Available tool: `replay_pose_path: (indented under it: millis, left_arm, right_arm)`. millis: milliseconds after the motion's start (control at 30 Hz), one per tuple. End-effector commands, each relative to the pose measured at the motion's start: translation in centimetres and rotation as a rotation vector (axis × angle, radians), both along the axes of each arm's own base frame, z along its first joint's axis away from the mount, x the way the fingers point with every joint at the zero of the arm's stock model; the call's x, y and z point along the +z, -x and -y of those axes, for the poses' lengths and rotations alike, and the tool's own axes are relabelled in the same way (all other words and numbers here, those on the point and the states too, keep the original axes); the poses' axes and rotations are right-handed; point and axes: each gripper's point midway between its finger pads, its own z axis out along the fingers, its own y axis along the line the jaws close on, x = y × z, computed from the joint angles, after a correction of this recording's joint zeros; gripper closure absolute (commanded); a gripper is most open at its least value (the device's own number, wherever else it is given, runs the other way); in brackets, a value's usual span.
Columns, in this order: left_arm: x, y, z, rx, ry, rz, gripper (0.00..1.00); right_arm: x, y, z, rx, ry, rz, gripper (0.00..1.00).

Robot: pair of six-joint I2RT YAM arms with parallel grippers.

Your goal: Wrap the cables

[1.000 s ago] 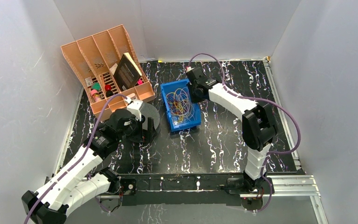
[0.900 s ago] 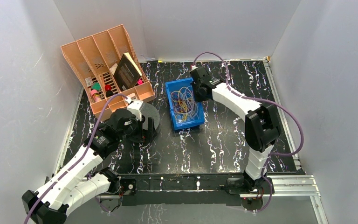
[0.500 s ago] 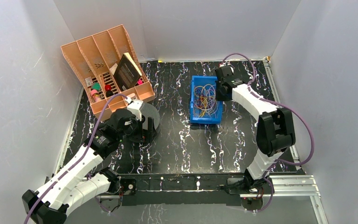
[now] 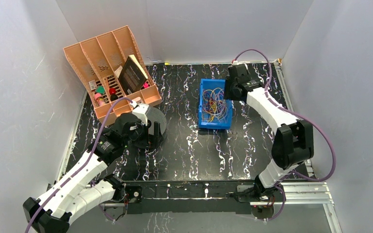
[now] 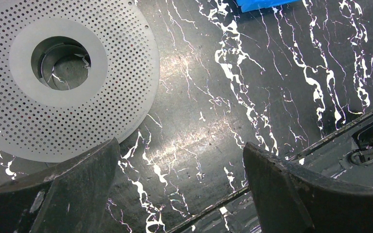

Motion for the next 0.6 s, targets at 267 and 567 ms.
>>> replay_pose_path:
  millis: [267, 567]
  left_arm:
    - [0.3, -0.3, -0.1, 0.004, -0.009, 0.020, 0.02]
    - [0.2, -0.4, -0.2, 0.008, -0.014, 0.018, 0.02]
  right_arm:
    - [6.9, -1.2, -4.4, 0.199, -0.167, 0.141, 0.47]
    - [4.6, -2.9, -6.8, 0.288, -0.163, 0.072, 0.48]
